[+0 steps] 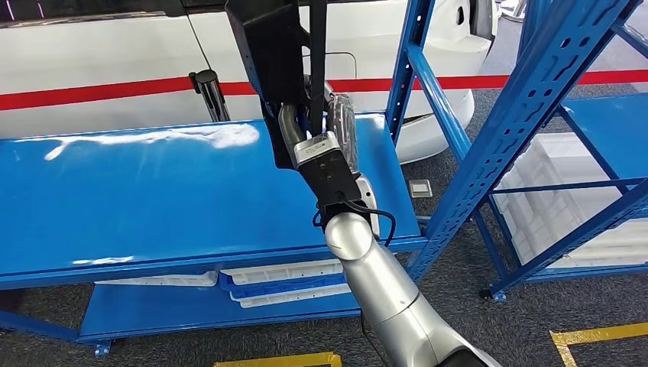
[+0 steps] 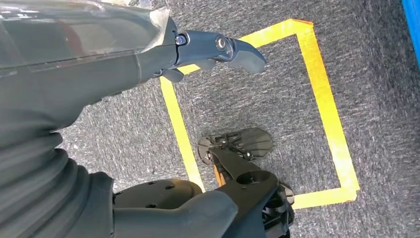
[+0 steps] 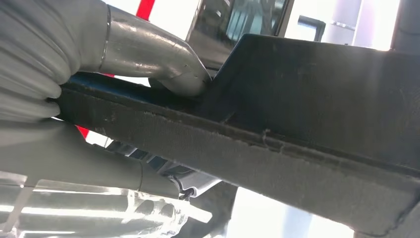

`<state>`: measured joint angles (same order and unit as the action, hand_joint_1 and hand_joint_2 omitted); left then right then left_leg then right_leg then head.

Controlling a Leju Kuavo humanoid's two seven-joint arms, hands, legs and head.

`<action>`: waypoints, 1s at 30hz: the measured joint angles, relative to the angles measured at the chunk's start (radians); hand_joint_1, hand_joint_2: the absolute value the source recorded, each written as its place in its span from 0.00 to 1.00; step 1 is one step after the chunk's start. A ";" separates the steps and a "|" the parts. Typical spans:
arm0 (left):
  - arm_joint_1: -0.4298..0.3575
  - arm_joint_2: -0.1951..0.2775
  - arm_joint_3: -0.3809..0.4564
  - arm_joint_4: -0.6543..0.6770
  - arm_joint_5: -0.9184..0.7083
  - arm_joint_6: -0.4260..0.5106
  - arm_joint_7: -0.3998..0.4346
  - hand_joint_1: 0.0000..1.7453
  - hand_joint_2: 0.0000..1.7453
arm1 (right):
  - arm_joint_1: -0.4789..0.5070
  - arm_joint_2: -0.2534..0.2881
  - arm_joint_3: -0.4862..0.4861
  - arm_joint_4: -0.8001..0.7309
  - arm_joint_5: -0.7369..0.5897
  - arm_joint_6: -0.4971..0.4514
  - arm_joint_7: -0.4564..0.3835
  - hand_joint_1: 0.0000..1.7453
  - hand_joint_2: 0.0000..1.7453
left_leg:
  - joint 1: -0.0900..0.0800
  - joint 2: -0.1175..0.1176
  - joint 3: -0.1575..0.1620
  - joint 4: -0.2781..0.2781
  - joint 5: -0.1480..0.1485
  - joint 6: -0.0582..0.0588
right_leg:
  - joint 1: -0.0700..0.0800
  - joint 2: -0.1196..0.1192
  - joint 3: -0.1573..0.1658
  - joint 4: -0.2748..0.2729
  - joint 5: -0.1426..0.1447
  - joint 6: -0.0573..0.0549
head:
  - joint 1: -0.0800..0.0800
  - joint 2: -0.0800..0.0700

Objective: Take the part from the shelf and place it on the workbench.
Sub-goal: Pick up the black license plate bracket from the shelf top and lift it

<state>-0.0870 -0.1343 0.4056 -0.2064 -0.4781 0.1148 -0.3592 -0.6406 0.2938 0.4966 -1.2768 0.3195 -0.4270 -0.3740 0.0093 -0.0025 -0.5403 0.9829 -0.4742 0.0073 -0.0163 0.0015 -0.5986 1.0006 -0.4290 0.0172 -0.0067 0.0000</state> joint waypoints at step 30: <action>-0.006 0.002 0.034 0.000 0.009 -0.027 -0.031 0.00 1.00 | 0.050 -0.033 0.021 -0.046 -0.061 0.058 -0.021 1.00 1.00 | 0.031 0.009 -0.018 0.027 -0.009 -0.028 | -0.027 0.007 -0.019 0.032 -0.008 0.019 | 0.003 0.000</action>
<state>-0.0928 -0.1321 0.4395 -0.2061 -0.4694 0.0883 -0.3898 -0.5909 0.2609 0.5174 -1.3230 0.2588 -0.3688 -0.3955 0.0400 0.0066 -0.5580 1.0096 -0.4834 -0.0209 -0.0429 0.0086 -0.6177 1.0324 -0.4370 0.0358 -0.0034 0.0000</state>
